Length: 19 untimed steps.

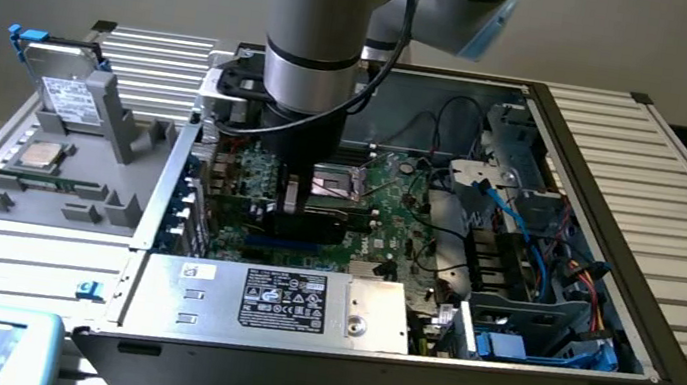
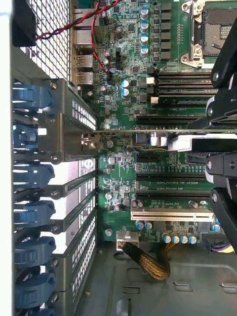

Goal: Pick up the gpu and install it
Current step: 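Insert the gpu into the slot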

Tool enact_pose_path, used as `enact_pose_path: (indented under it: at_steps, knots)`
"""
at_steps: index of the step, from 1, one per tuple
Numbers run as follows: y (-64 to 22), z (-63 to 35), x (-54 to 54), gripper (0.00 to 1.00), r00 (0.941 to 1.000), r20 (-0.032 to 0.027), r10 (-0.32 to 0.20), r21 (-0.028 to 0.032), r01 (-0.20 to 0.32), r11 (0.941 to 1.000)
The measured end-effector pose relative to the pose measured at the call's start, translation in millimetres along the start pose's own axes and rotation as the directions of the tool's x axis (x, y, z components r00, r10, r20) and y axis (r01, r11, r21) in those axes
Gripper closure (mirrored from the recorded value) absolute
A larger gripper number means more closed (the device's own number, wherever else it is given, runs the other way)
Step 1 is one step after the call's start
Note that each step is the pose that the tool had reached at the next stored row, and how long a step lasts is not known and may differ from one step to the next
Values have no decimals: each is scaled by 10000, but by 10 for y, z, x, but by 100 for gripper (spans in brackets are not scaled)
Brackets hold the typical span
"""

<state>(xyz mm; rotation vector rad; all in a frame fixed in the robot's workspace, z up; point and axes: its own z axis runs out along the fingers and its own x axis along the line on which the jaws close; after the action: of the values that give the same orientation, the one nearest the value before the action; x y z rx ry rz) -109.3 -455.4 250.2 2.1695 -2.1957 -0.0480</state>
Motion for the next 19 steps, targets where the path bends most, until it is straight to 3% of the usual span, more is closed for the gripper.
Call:
enact_pose_path:
  at_steps: [19]
  knots:
    - [5, 23, -16, 72, 10000, 22, -2, -4, 2, 10000]
